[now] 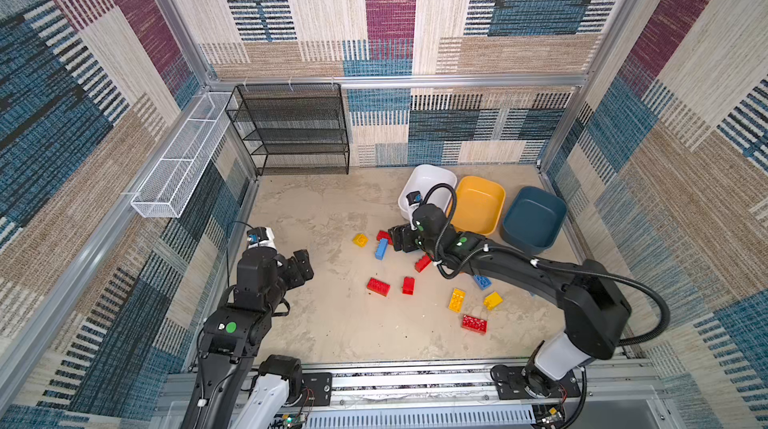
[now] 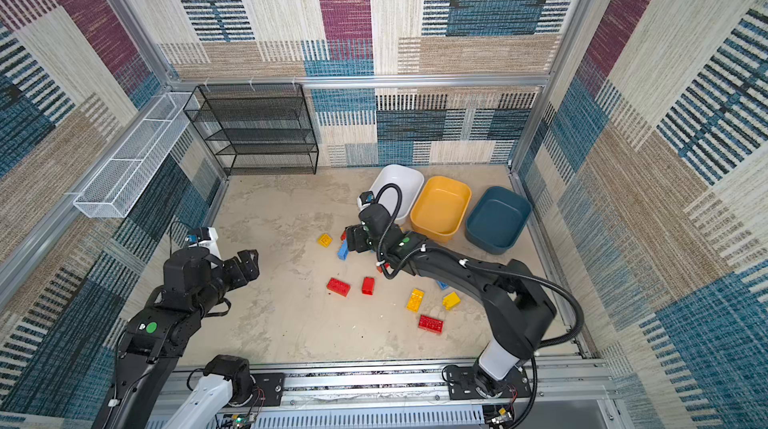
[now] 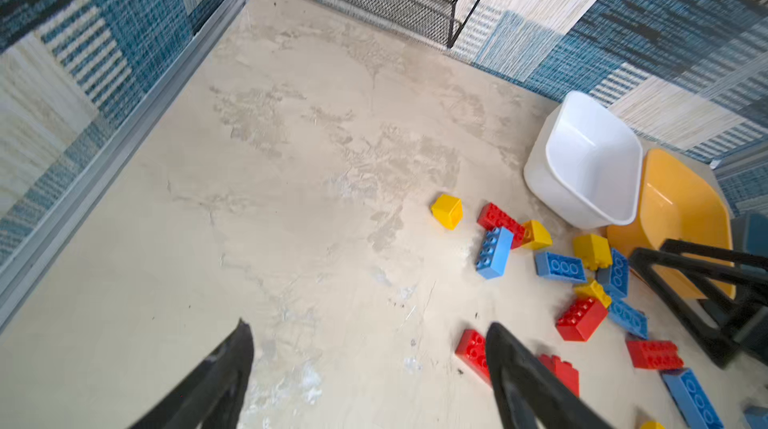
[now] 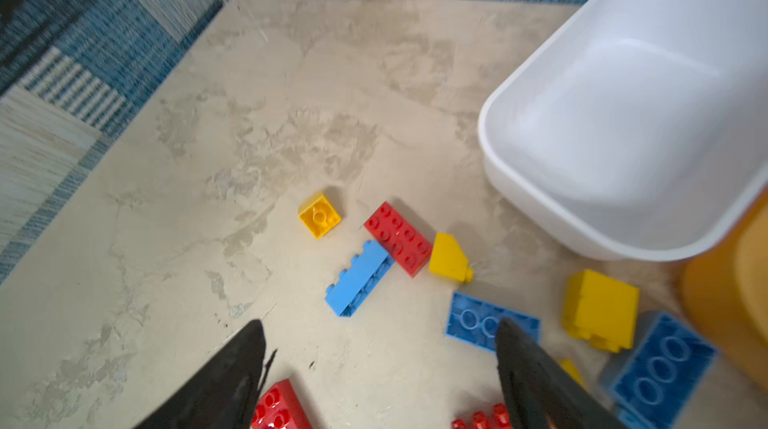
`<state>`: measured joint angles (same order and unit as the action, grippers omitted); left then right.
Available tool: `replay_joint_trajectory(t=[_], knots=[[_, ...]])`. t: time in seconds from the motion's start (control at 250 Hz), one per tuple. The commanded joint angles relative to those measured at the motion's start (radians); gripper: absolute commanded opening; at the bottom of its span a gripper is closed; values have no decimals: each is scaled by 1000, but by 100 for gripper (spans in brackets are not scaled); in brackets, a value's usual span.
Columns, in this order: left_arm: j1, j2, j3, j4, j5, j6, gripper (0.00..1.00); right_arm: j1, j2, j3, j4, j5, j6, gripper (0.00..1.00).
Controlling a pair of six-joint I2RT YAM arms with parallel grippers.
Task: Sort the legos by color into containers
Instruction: 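Reach the right gripper to a blue brick and grasp it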
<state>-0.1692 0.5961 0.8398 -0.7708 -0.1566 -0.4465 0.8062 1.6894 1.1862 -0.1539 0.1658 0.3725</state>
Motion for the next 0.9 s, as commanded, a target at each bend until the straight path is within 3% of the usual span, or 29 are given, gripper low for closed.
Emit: replay_joint_trajectory(t=[0.0, 0.356, 0.62, 0.748, 0.896], knots=[[1, -55, -33, -47, -25, -32, 87, 27, 114, 76, -85, 7, 113, 85], [-1, -86, -54, -12, 26, -21, 87, 37, 342, 227, -131, 21, 236, 60], [-21, -102, -58, -7, 35, -18, 87, 37, 462, 353, -201, 51, 222, 58], [-22, -103, -61, -5, 40, -17, 89, 39, 492, 378, -214, 56, 207, 39], [-23, -98, -62, 0, 45, -15, 91, 39, 495, 384, -222, 65, 191, 33]])
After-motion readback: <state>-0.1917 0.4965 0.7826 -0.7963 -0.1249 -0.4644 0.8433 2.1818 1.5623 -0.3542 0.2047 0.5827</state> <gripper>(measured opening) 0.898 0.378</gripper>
